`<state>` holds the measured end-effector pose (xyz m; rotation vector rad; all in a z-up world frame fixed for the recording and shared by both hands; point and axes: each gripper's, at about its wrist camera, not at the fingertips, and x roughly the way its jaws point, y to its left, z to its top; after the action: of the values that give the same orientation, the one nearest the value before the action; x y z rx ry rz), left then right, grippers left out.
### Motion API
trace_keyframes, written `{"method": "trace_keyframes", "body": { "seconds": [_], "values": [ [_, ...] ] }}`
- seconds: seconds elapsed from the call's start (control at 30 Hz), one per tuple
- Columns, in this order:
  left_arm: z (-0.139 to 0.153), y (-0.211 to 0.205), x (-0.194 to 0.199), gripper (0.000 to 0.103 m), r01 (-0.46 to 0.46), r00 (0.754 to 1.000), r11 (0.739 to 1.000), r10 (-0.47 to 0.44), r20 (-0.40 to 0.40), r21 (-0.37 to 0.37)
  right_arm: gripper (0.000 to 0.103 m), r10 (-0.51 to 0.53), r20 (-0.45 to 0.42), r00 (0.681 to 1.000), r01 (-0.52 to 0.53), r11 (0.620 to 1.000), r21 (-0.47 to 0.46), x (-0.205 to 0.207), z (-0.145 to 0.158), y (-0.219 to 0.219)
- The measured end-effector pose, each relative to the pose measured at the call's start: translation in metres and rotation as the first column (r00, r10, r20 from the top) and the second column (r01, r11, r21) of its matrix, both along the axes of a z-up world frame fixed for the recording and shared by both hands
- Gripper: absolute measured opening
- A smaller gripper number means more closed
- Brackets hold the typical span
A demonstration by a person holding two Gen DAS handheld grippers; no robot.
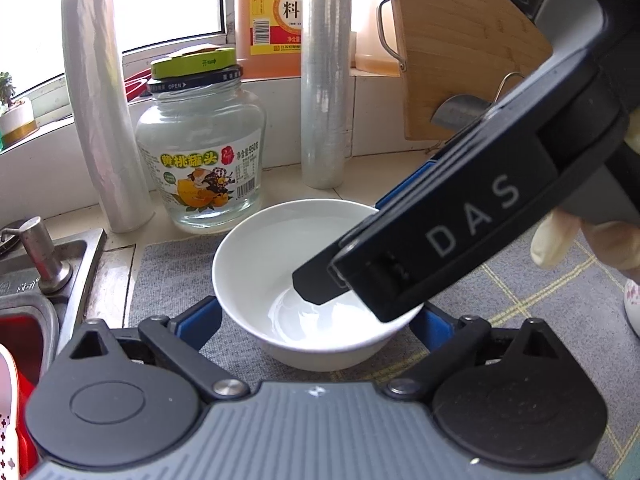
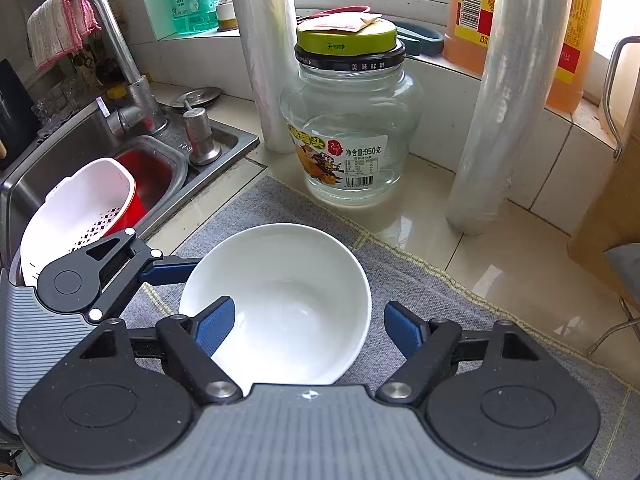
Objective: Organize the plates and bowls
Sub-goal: 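Close the right gripper on the rim of the last white bowl, then lift the last white bowl with the right tool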
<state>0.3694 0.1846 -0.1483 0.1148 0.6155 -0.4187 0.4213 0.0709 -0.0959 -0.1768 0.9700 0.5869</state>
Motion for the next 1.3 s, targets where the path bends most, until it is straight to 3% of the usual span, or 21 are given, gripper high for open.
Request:
{"method": "trace_keyframes", "body": {
  "seconds": [0.23,1.3],
  "values": [
    [0.002,-0.002,-0.003,0.093,0.02,1.0,1.0,-0.02,0.001,0.012,0.077,-0.008,-0.028,1.0,0.009,1.0,0.025,0.009,-0.004,0.0],
    [0.009,0.001,-0.012,0.092,0.052,0.999,0.997,-0.053,0.013,0.053,0.067,-0.011,-0.056,0.998,0.015,0.998,0.06,0.011,-0.002,-0.001]
  ]
}}
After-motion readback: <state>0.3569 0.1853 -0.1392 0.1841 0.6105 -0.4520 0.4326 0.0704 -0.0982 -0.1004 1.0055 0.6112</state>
